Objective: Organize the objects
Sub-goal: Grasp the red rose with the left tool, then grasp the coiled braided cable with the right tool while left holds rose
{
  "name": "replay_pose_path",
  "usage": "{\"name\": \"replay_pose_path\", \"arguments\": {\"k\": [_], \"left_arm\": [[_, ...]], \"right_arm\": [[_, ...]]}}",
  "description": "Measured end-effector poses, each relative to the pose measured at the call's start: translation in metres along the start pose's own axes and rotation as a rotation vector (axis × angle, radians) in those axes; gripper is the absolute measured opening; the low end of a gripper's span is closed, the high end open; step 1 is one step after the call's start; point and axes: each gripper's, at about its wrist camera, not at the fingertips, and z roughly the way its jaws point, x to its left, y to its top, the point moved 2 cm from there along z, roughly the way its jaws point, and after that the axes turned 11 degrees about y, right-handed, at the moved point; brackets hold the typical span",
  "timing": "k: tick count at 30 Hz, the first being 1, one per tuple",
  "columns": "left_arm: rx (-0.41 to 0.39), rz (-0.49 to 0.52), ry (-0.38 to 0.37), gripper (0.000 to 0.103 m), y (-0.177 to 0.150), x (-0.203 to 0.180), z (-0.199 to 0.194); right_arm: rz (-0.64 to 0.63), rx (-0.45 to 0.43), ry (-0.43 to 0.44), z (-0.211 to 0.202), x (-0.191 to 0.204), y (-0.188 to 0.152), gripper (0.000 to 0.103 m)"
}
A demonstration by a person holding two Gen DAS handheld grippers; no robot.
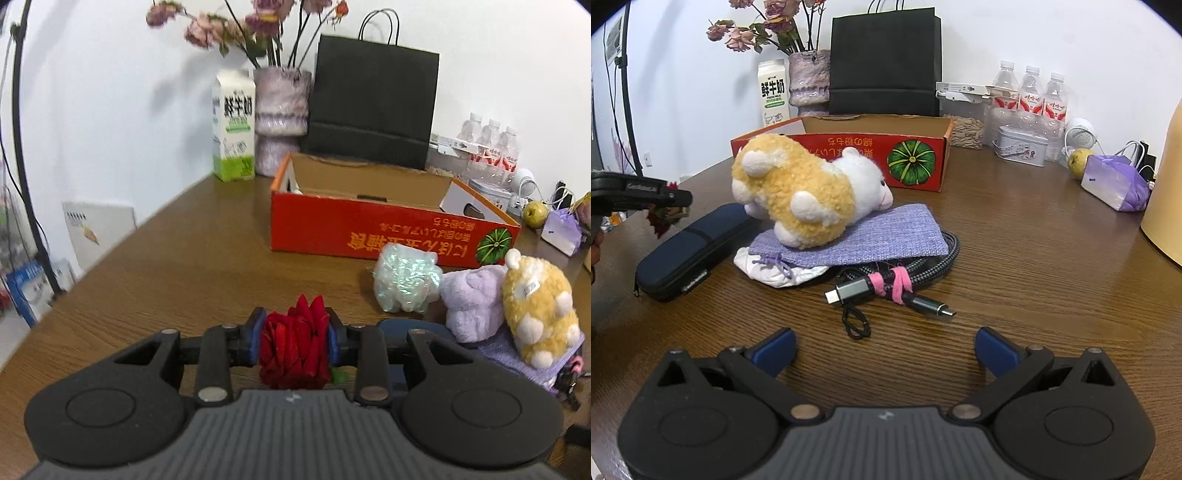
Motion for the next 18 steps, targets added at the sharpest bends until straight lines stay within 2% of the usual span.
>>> {"name": "replay_pose_path", "arguments": {"k": [4,9,13,18], "left_arm": [[-0.018,0.008,0.009,0.033,-0.003,0.005,-0.002],[-0.041,-0.002,-0.002,0.033,-0.004,0.008,-0.007],[-0.046,-0.012,-0.024,0.033,-0.005,0.01,-0.008],[-0.038,-0.024,-0.049,0.033,-0.008,0.011,-0.005]], "right_arm": [[0.003,-0.014,0.003,-0.002,0.0,0.002,0.103],[-0.021,-0.058,-0.042,-0.005,-0.002,0.019,0.103],[-0.064,-0.023,-0.087,0.008,-0.005,0.034,0.103],[-0.061,0.037,-0.082,0.035,-0.008,0.045,0.1]]}}
